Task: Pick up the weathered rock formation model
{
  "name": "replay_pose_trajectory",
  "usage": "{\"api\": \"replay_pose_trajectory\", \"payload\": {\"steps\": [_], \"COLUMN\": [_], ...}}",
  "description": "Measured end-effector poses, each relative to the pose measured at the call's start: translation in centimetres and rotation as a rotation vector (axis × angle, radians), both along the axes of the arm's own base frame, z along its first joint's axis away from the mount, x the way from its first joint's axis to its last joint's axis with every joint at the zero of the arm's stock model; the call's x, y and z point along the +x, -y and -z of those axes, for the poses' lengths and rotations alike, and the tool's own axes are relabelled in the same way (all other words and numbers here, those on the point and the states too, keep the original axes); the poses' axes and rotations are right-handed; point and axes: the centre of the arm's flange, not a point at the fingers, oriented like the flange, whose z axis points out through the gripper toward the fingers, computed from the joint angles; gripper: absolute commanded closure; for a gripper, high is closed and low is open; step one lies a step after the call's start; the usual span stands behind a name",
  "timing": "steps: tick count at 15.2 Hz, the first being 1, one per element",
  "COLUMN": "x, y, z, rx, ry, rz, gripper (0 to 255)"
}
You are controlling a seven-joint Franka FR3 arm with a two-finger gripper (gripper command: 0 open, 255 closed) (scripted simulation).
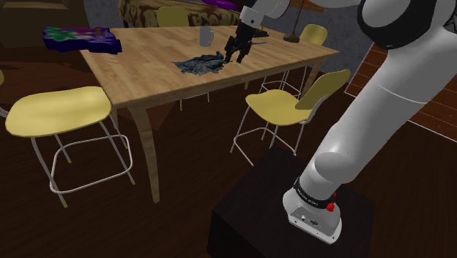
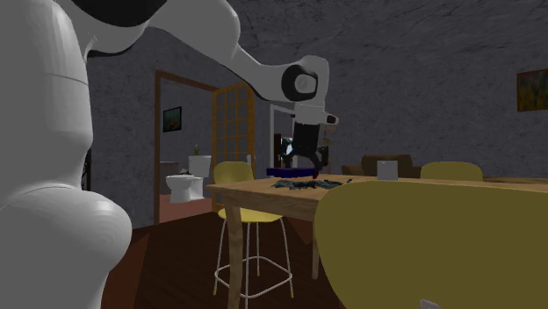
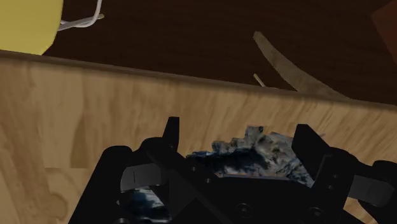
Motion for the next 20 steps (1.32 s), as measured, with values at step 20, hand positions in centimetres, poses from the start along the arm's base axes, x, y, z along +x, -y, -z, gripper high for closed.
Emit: {"api": "replay_pose_trajectory", "payload": {"steps": [20], "x": [14.5], "y": [12.2], "z": [2.3], "rx": [0.029], "ry": [0.153], "rz": [-0.002], "gripper": [0]}}
